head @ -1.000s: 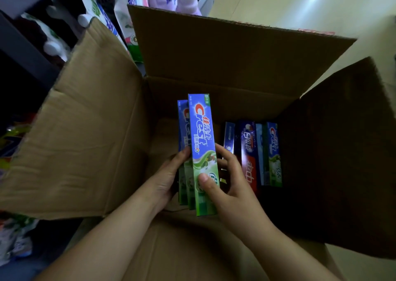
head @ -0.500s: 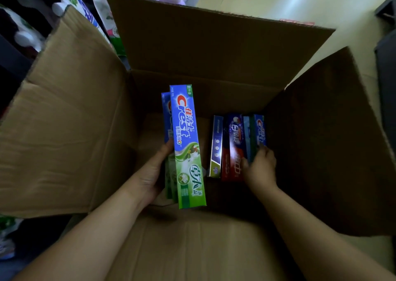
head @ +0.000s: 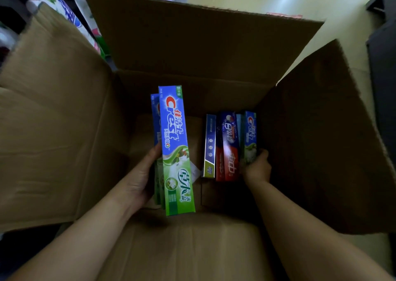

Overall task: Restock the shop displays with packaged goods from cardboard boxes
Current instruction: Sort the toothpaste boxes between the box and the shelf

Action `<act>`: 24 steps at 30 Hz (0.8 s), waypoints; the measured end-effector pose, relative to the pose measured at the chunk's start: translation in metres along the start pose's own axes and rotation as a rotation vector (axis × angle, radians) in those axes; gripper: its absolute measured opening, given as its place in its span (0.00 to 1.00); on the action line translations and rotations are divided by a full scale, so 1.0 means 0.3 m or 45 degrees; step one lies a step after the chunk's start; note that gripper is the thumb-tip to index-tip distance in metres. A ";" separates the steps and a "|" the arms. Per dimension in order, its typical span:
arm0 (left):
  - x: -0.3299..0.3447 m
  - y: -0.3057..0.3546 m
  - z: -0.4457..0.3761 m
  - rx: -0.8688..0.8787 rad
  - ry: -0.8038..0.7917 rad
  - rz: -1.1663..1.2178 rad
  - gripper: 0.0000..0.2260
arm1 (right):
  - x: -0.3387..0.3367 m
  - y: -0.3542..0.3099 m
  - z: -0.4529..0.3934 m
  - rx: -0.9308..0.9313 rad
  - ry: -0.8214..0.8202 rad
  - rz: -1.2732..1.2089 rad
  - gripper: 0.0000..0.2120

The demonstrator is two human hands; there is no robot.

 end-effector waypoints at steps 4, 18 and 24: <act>0.004 0.005 0.005 0.000 -0.004 -0.007 0.34 | 0.019 0.009 0.011 0.143 -0.035 -0.313 0.27; -0.046 0.029 -0.012 0.029 0.108 0.071 0.45 | -0.053 -0.507 0.541 -0.365 -0.716 -1.046 0.33; -0.026 0.032 0.001 -0.003 0.131 0.089 0.32 | -0.011 -0.581 0.651 -0.598 -0.802 -0.815 0.33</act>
Point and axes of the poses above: each hand's wrist, its own z-axis away from the middle knuckle, its own x-axis out of the palm, y = z × x, the point moved 9 cm from there along -z, towards the middle knuckle, and after that the axes turned 10 degrees about -x, right-handed, at the moved point
